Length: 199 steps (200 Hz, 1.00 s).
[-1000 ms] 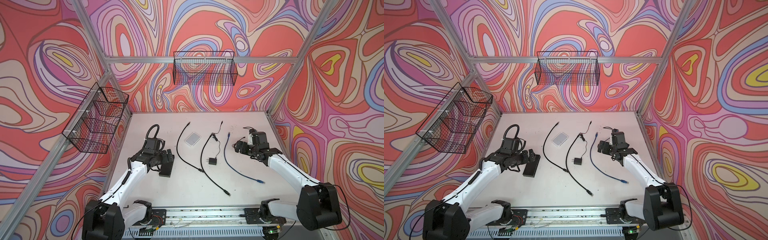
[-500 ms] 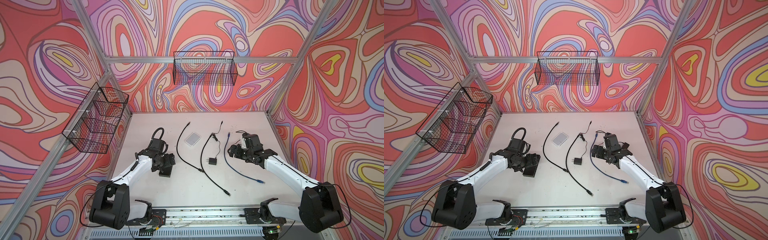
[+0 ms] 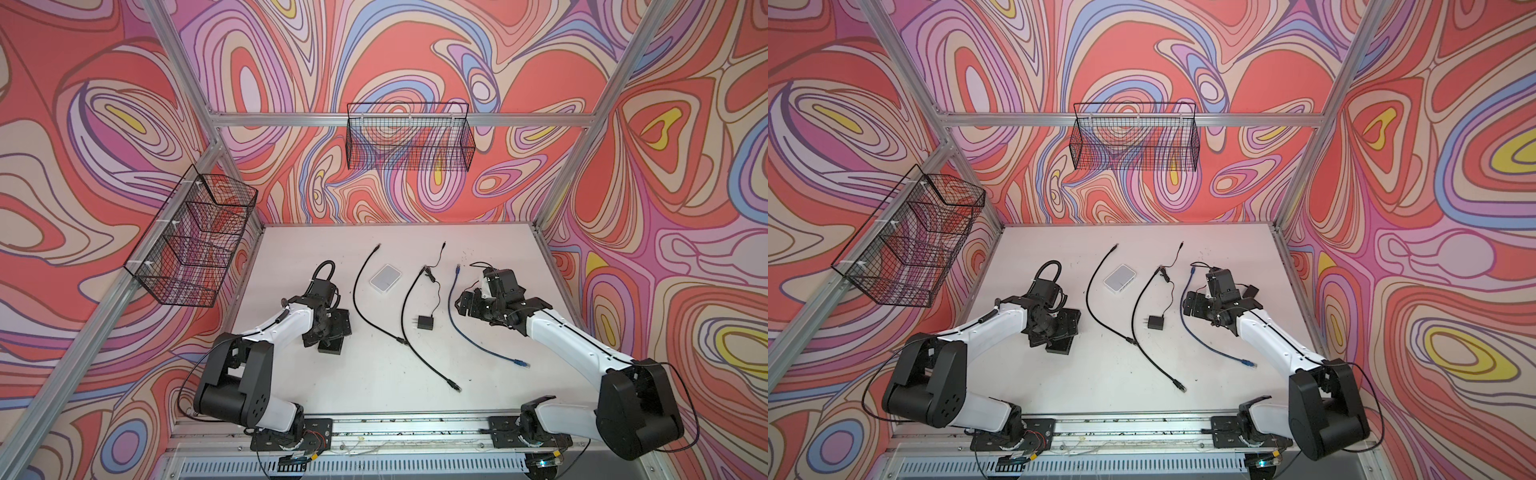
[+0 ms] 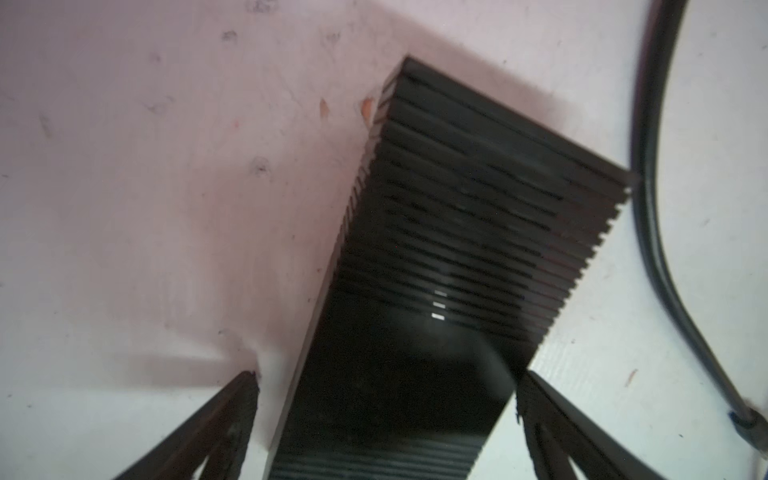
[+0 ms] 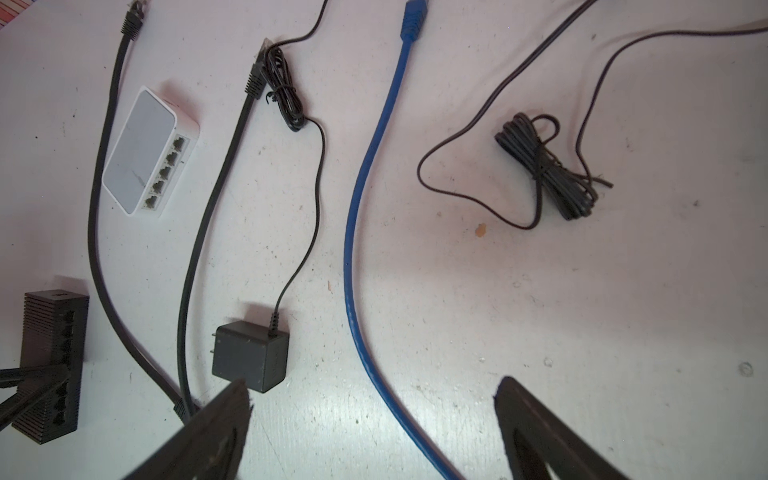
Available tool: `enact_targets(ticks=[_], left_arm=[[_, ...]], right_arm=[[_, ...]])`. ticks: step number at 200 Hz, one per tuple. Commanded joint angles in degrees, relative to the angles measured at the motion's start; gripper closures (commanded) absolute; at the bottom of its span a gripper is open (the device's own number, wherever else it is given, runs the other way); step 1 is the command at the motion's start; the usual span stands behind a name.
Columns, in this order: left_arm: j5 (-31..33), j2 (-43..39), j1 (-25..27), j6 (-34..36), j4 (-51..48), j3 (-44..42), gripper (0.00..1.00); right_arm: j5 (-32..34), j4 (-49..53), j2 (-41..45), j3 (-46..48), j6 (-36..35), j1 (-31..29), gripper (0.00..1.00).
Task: Insert the plug into the switch port
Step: 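Reach the left gripper onto the black switch box while the right gripper nears cables, then lift the switch box with the left gripper while the right gripper approaches it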
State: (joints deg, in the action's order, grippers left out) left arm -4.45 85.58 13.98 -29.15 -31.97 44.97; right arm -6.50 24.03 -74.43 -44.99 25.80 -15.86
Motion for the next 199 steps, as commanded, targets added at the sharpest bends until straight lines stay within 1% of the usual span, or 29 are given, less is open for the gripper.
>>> enact_targets(ticks=[1, 48, 58, 68, 82, 92, 114, 156, 178, 199], left_arm=[[2.3, 1.6, 0.9, 0.6, -1.7, 1.3, 0.00], [3.6, 3.4, 1.7, 0.8, -1.6, 1.4, 0.00], [3.9, 3.6, 2.0, 0.7, -1.8, 1.3, 0.02], [3.8, 3.6, 2.1, 0.8, -1.9, 1.5, 0.05], [3.8, 3.4, 2.3, 0.8, -2.1, 1.5, 0.15], [4.0, 3.4, 2.5, 0.9, -2.1, 1.5, 0.19], [4.4, 3.6, 2.9, 1.1, -2.2, 1.6, 0.26], [4.8, 3.7, 4.4, 2.0, -1.2, 1.8, 0.47], [4.5, 2.3, 5.8, 3.6, 0.1, 1.7, 0.51], [4.7, -0.7, 9.6, 6.0, 1.7, 2.1, 0.53]], right_arm=[[-0.5, -0.3, 0.0, 0.2, -0.3, -0.4, 0.06], [-0.8, 0.2, 1.0, 1.4, -0.6, -0.4, 0.09], [-0.8, 0.3, 1.3, 1.7, -0.7, -0.4, 0.10], [-0.9, 0.3, 1.5, 2.0, -0.7, -0.4, 0.10], [-1.2, 0.0, 2.0, 2.4, -0.9, -0.4, 0.13], [-1.2, -0.1, 2.2, 2.6, -0.8, -0.4, 0.14], [-1.5, -0.1, 2.0, 2.6, -0.8, -0.4, 0.14], [-2.5, 2.0, 0.8, 0.8, -1.4, -0.4, 0.14], [-4.8, 4.3, -0.8, -1.6, -2.5, -0.4, 0.15], [-8.7, 6.2, -1.8, -4.5, -3.7, -0.4, 0.17]])
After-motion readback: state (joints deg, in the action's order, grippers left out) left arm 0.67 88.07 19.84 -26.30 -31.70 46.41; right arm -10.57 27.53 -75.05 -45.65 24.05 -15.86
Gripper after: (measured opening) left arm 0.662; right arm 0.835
